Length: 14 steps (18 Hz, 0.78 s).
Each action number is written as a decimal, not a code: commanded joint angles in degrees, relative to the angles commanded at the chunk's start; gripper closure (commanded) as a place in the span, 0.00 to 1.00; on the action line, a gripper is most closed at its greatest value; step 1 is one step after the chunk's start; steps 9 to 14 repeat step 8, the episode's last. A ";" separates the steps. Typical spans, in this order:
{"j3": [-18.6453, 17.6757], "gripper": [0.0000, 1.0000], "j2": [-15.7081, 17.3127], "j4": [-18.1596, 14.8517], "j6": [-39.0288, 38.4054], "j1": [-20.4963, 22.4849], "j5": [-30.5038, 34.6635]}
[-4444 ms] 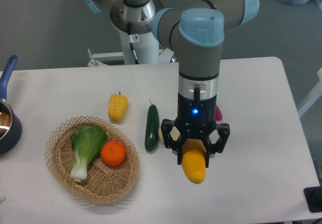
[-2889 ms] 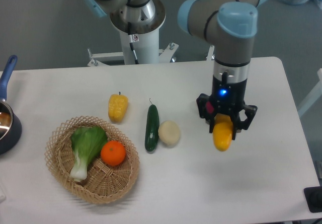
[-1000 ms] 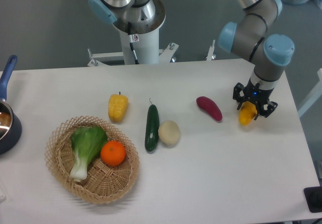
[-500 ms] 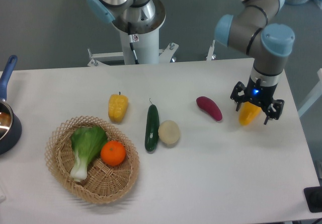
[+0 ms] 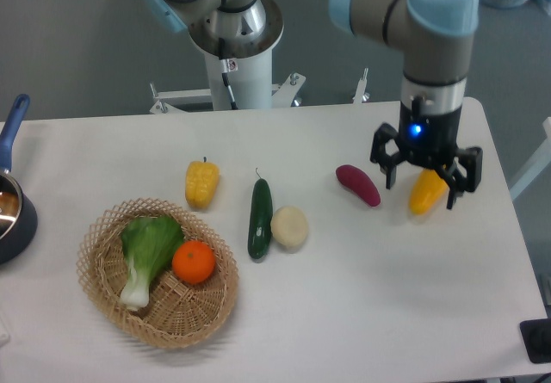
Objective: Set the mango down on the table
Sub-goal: 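Raise the open gripper up away from the mango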
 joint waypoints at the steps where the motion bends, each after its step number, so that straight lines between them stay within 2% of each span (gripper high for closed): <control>1: 0.18 0.00 0.53 -1.67 2.09 0.18 0.09; 6: -0.34 0.00 2.38 -6.07 18.09 4.74 0.26; 14: -0.34 0.00 2.64 -6.69 19.34 5.19 0.26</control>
